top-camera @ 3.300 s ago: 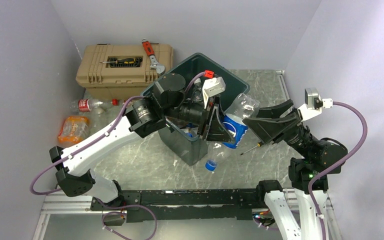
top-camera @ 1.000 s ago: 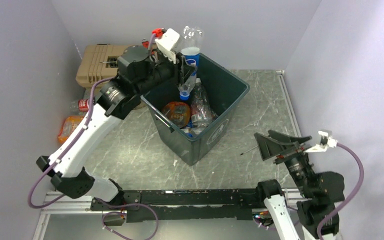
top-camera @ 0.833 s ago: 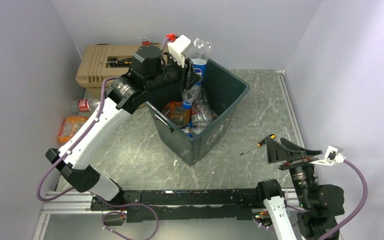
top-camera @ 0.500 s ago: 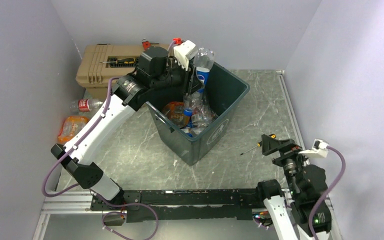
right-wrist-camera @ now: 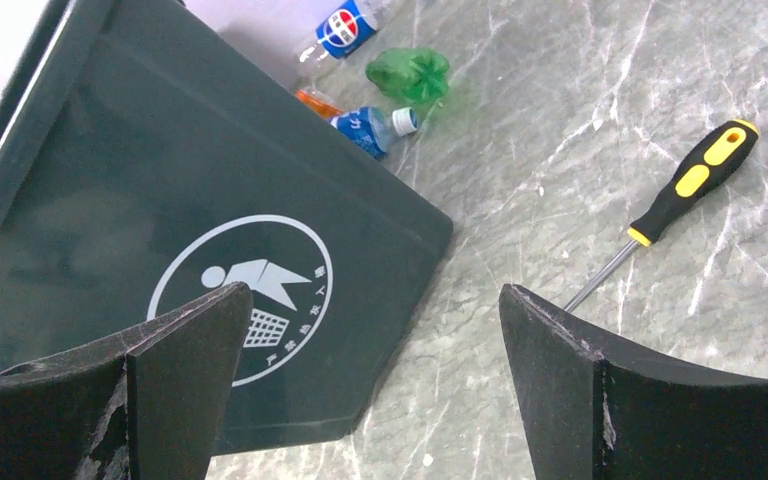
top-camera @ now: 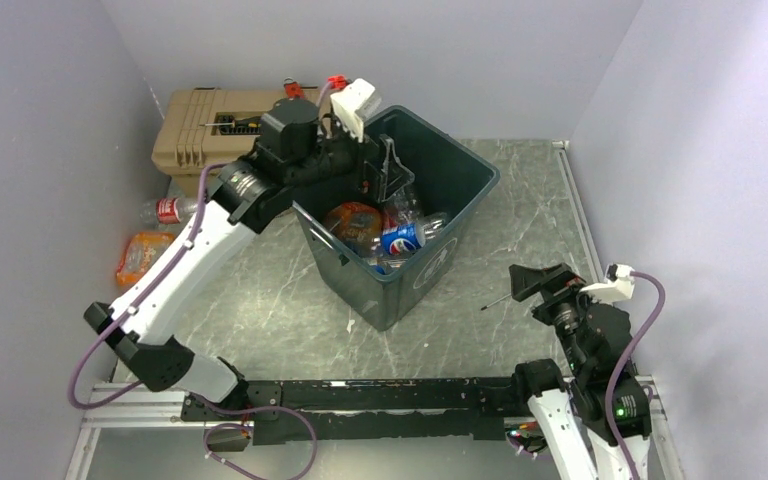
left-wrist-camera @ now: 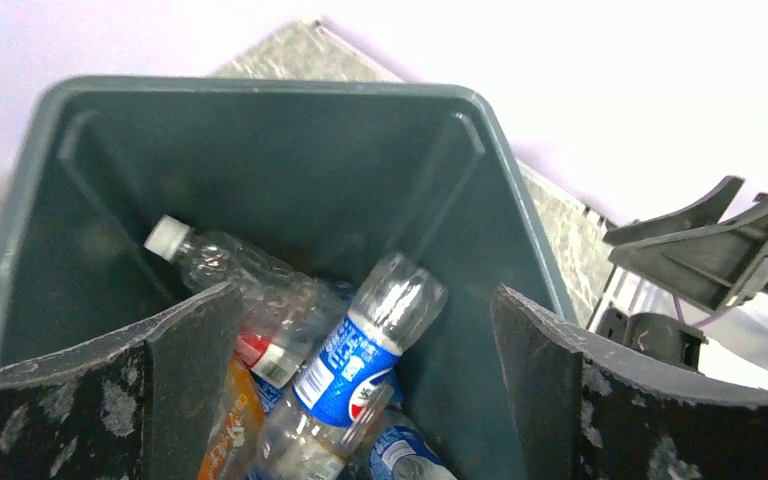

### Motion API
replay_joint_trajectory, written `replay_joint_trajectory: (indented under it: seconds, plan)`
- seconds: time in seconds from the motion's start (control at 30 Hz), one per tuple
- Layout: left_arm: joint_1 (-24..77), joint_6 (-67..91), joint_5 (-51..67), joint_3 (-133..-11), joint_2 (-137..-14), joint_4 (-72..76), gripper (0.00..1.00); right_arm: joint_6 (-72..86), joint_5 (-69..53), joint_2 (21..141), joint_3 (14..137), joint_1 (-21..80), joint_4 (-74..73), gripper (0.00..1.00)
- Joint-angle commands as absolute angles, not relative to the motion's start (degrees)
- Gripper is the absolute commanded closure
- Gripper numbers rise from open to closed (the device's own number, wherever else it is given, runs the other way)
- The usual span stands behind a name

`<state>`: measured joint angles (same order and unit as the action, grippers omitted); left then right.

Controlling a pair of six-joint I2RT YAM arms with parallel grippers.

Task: Put the plastic bottles in the bin
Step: Place the plastic bottle in the trash bin, then pick up the plastic bottle at the center of the board.

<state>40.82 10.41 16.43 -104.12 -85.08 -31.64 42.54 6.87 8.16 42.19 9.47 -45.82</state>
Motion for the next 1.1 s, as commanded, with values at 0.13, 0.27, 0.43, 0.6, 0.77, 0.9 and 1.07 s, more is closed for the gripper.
replay_joint_trajectory:
  seconds: [0.13, 0.27, 0.43, 0.6, 0.77, 0.9, 1.07]
  plan:
    - [40.64, 11.41, 3.88, -93.34, -65.59, -21.06, 0.01, 46.91, 11.31, 16.02, 41.21, 9.79, -37.68, 0.03]
    - [40.68, 7.93, -6.16, -81.04, -52.37, -18.76, 0.01, 51.92, 13.43, 20.06, 37.55, 9.82, -28.99, 0.05]
    - [40.69, 3.05, -20.24, -65.29, -37.96, -18.46, 0.01, 60.2, 18.81, 28.88, 32.13, 9.68, -15.69, 0.04]
    - [40.69, 1.78, -32.48, -52.92, -26.97, -18.31, 0.03, 59.72, 17.71, 46.79, 32.14, 7.4, 0.09, 0.04]
    - [40.69, 2.91, -39.03, -43.28, -18.33, -15.73, 0.02, 59.77, 12.39, 59.95, 31.88, 2.66, 12.96, 0.05]
    - [40.41, 3.99, -38.52, -41.59, -18.53, -15.16, 0.02, 60.73, 4.28, 72.71, 33.29, -2.51, 22.74, 0.03]
    - [39.62, 7.39, -41.34, -43.92, -23.81, -19.41, 0.02, 62.4, -7.4, 89.76, 38.99, -6.22, 32.55, 0.0]
